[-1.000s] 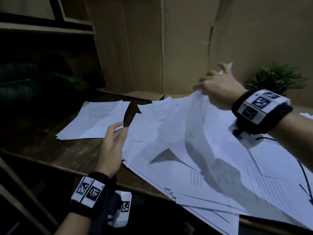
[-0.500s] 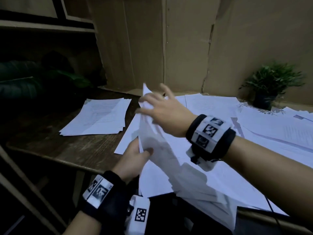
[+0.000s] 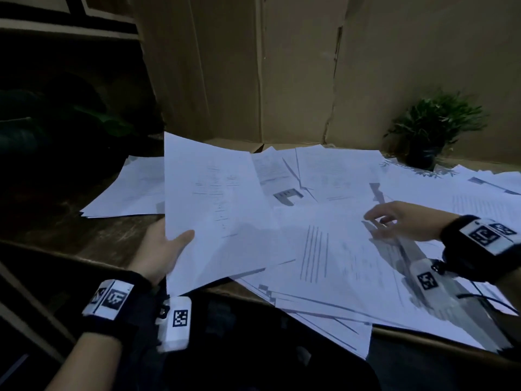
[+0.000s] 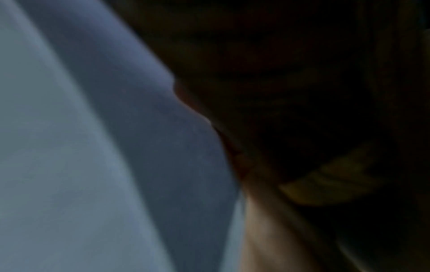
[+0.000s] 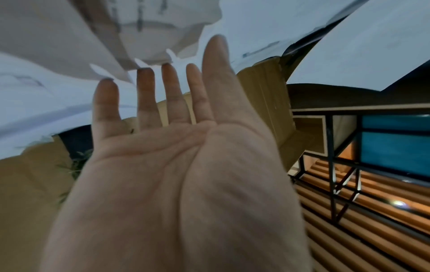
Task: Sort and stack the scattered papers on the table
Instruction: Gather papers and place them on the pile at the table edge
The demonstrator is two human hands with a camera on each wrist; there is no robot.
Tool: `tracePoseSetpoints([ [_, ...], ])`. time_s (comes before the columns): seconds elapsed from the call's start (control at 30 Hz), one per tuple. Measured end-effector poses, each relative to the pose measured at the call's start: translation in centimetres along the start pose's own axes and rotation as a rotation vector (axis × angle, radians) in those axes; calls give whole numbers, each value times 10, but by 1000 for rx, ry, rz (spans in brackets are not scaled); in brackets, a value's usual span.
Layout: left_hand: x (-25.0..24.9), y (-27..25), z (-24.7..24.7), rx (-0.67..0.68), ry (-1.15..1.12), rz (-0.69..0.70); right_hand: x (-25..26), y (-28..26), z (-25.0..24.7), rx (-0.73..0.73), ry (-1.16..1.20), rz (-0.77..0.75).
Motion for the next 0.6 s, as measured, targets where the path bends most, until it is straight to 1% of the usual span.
tracePoseSetpoints([
  [0.17, 2, -3, 1, -61, 29, 13, 26, 6, 0, 54, -131, -9],
  [0.37, 4, -3, 1, -51, 43, 42, 43, 17, -2, 84, -233, 15],
  [0.43, 5, -3, 1, -45, 29, 45, 42, 18, -4, 44, -221, -38],
  [0.5, 5, -3, 0, -43, 14, 52, 36, 18, -10, -24, -116, -115],
  [0.6, 7, -2, -1, -59, -28, 59, 25, 18, -26, -225, 62, -218],
])
Point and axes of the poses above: each hand's wrist, its own y-axis towards the middle knuckle, its own z-axis out of the palm, x = y × z, the point moved 2 cm from there along y, towards the middle knuckle, and after that the axes turned 4 degrees about y, right-handed, at the moved point
